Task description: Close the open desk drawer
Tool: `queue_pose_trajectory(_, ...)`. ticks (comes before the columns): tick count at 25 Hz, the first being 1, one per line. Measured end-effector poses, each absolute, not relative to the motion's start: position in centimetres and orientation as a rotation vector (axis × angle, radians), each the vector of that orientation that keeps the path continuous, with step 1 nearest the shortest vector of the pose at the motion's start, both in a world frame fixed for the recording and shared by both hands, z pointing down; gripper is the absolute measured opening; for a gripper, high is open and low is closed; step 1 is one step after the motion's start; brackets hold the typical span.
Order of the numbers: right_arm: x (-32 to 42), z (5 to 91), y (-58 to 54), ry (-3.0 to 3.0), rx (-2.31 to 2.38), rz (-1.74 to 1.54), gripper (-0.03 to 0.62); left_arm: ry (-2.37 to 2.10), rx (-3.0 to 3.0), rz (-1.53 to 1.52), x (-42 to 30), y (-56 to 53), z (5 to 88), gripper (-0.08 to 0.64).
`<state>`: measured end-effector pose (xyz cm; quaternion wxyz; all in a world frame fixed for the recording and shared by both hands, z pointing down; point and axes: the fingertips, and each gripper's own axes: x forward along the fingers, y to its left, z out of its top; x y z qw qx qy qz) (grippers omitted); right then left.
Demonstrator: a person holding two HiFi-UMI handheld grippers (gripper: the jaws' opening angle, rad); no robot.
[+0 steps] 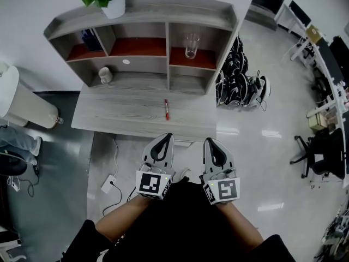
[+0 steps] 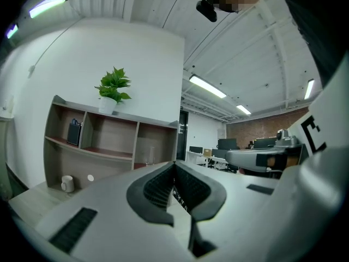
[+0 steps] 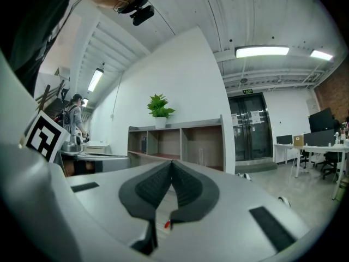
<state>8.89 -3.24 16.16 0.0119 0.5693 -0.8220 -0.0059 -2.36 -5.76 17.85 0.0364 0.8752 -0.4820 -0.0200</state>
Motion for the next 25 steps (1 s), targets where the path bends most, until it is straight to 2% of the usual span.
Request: queue_pose_trajectory(25,8.4,18.5,-0.3,-2.435,1.822,0.044,0.017,-1.442,2.664,-0.005,-4.1,-2.2,19.6,0.014)
